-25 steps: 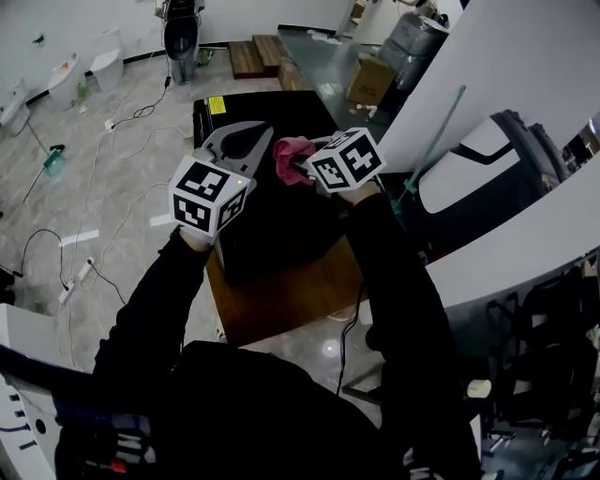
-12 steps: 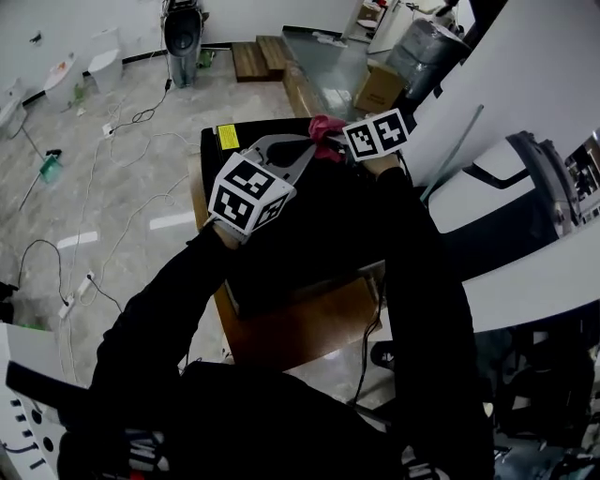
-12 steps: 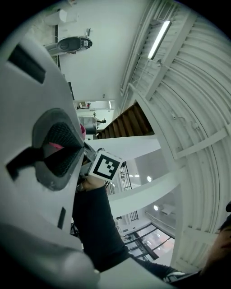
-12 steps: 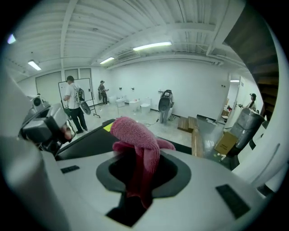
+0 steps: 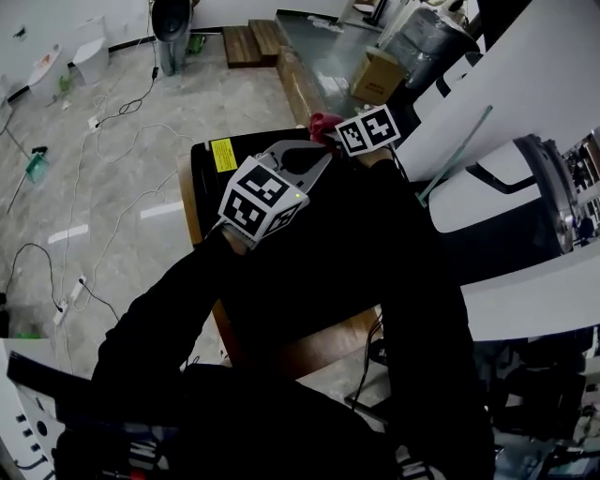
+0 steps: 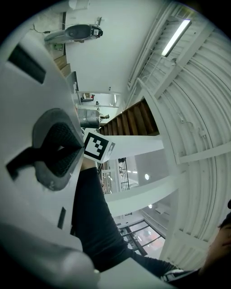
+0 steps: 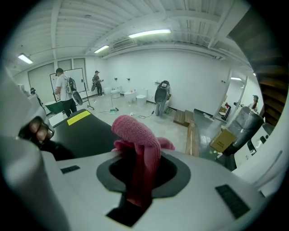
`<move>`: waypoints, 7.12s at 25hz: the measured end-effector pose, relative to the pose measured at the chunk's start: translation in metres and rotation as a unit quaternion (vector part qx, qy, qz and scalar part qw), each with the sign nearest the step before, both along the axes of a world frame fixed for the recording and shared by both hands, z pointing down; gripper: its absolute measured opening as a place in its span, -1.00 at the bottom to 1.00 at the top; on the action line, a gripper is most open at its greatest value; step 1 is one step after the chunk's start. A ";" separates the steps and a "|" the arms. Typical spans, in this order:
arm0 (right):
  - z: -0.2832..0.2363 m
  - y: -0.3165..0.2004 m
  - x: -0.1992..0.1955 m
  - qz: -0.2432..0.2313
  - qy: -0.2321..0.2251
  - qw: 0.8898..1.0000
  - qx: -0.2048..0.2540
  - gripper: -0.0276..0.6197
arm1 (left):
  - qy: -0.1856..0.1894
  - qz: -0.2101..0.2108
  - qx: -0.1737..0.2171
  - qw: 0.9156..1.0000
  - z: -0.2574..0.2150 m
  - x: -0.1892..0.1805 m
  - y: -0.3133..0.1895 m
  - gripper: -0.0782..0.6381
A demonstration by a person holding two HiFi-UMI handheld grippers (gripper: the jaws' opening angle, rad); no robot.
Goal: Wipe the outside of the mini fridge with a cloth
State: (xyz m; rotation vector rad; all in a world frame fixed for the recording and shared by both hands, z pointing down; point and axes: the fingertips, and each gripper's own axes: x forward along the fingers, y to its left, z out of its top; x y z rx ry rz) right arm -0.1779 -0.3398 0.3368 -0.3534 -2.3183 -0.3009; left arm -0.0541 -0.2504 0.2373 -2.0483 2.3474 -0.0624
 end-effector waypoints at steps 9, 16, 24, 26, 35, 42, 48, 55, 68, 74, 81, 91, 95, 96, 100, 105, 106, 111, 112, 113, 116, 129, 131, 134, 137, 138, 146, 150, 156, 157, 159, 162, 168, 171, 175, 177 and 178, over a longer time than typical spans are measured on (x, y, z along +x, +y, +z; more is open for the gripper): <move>0.003 0.001 0.033 -0.021 0.043 0.999 -0.008 -0.65 | 0.025 -0.001 0.003 1.000 -0.003 0.012 0.001 -0.78; 0.007 0.017 0.102 -0.034 0.065 0.997 -0.018 -0.65 | 0.002 -0.009 -0.015 1.000 -0.003 0.062 0.021 -0.78; 0.006 0.030 0.222 -0.039 0.076 0.996 -0.019 -0.65 | -0.061 -0.037 -0.030 0.997 -0.021 0.161 0.039 -0.78; 0.005 0.033 0.250 -0.041 0.079 0.996 -0.017 -0.65 | -0.064 -0.039 -0.029 0.997 -0.028 0.183 0.043 -0.77; 0.006 0.042 0.350 -0.046 0.091 0.995 -0.010 -0.65 | -0.007 -0.022 -0.014 1.000 -0.026 0.257 0.045 -0.78; 0.005 0.046 0.404 -0.059 0.118 0.991 -0.016 -0.65 | -0.006 -0.010 -0.025 1.000 -0.018 0.294 0.046 -0.78; -0.045 0.117 0.439 -0.101 -0.047 0.993 -0.039 -0.64 | 0.018 0.006 0.024 1.000 -0.018 0.300 0.097 -0.78; -0.032 0.275 0.473 -0.142 -0.209 0.964 -0.084 -0.63 | -0.018 0.016 0.029 0.999 0.012 0.295 0.200 -0.78; 0.029 0.535 0.377 -0.071 -0.314 0.922 -0.213 -0.64 | 0.063 -0.044 0.031 0.997 0.121 0.198 0.487 -0.78; 0.024 0.635 0.309 -0.081 -0.326 0.912 -0.237 -0.64 | 0.071 -0.086 0.026 0.993 0.131 0.145 0.590 -0.78; 0.021 0.688 0.250 -0.097 -0.328 0.906 -0.250 -0.64 | 0.072 -0.128 0.039 0.988 0.131 0.095 0.653 -0.78; 0.047 0.684 0.139 -0.096 -0.336 0.899 -0.264 -0.64 | 0.066 -0.129 0.011 0.989 0.152 -0.003 0.645 -0.78; 0.047 0.661 0.073 -0.086 -0.344 0.894 -0.274 -0.64 | 0.056 -0.117 0.000 0.992 0.142 -0.068 0.622 -0.78; 0.044 0.653 0.056 -0.084 -0.347 0.893 -0.275 -0.64 | 0.056 -0.114 -0.003 0.992 0.138 -0.086 0.614 -0.78; 0.035 0.617 -0.019 -0.080 -0.354 0.888 -0.283 -0.64 | 0.061 -0.091 -0.015 0.994 0.127 -0.154 0.575 -0.78; 0.033 0.583 -0.086 -0.080 -0.363 0.887 -0.273 -0.64 | 0.062 -0.094 -0.020 0.993 0.124 -0.224 0.538 -0.78; 0.031 0.579 -0.096 -0.081 -0.367 0.888 -0.264 -0.64 | 0.065 -0.092 -0.019 0.993 0.125 -0.236 0.533 -0.78; 0.036 0.551 -0.143 -0.060 -0.365 0.891 -0.263 -0.64 | 0.045 -0.067 -0.025 0.996 0.124 -0.290 0.501 -0.78; 0.041 0.545 -0.155 -0.051 -0.365 0.891 -0.266 -0.64 | 0.044 -0.060 -0.027 0.997 0.127 -0.302 0.496 -0.78; 0.045 0.540 -0.168 -0.042 -0.363 0.892 -0.264 -0.64 | 0.044 -0.051 -0.028 0.997 0.130 -0.316 0.490 -0.78; 0.058 0.525 -0.214 -0.019 -0.360 0.900 -0.245 -0.64 | 0.043 -0.018 -0.028 0.999 0.142 -0.368 0.472 -0.77; 0.037 0.484 -0.416 0.158 -0.410 0.884 -0.160 -0.64 | 0.036 0.196 -0.032 0.980 0.132 -0.580 0.404 -0.78; 0.038 0.473 -0.428 0.190 -0.415 0.878 -0.143 -0.64 | 0.032 0.225 -0.035 0.973 0.134 -0.601 0.389 -0.77; 0.042 0.448 -0.426 0.238 -0.414 0.868 -0.136 -0.64 | 0.033 0.263 -0.028 0.964 0.137 -0.609 0.357 -0.78; 0.048 0.418 -0.418 0.275 -0.414 0.858 -0.128 -0.64 | 0.032 0.309 -0.022 0.950 0.139 -0.597 0.320 -0.78; 0.050 0.407 -0.415 0.286 -0.414 0.855 -0.123 -0.64 | 0.029 0.326 -0.021 0.945 0.139 -0.591 0.306 -0.77; 0.042 0.295 -0.378 0.367 -0.447 0.809 -0.102 -0.64 | -0.003 0.428 -0.026 0.903 0.119 -0.537 0.191 -0.77; 0.044 0.251 -0.350 0.397 -0.450 0.797 -0.074 -0.64 | -0.014 0.459 -0.016 0.888 0.115 -0.510 0.145 -0.78; 0.051 0.205 -0.303 0.478 -0.457 0.749 -0.048 -0.64 | -0.015 0.528 -0.012 0.849 0.118 -0.468 0.095 -0.78; 0.052 0.195 -0.296 0.491 -0.457 0.741 -0.041 -0.64 | -0.015 0.539 -0.014 0.842 0.119 -0.462 0.084 -0.77; 0.054 0.175 -0.284 0.516 -0.462 0.720 -0.030 -0.64 | -0.008 0.559 -0.021 0.829 0.127 -0.453 0.064 -0.78; 0.057 0.143 -0.265 0.563 -0.467 0.682 -0.010 -0.64 | -0.003 0.590 -0.018 0.807 0.137 -0.439 0.030 -0.78; 0.044 0.073 -0.206 0.672 -0.515 0.532 0.023 -0.65 | 0.000 0.669 -0.007 0.743 0.136 -0.398 -0.043 -0.78; 0.043 0.039 -0.175 0.712 -0.553 0.433 0.006 -0.65 | 0.001 0.703 0.001 0.711 0.130 -0.378 -0.075 -0.78; 0.052 0.003 -0.137 0.731 -0.598 0.328 -0.009 -0.65 | 0.003 0.731 0.008 0.682 0.136 -0.352 -0.113 -0.78; 0.049 -0.006 -0.121 0.729 -0.618 0.293 -0.007 -0.65 | 0.008 0.744 0.008 0.668 0.137 -0.340 -0.126 -0.77; 0.044 -0.011 -0.114 0.724 -0.632 0.277 -0.009 -0.65 | 0.010 0.749 0.008 0.663 0.135 -0.334 -0.132 -0.78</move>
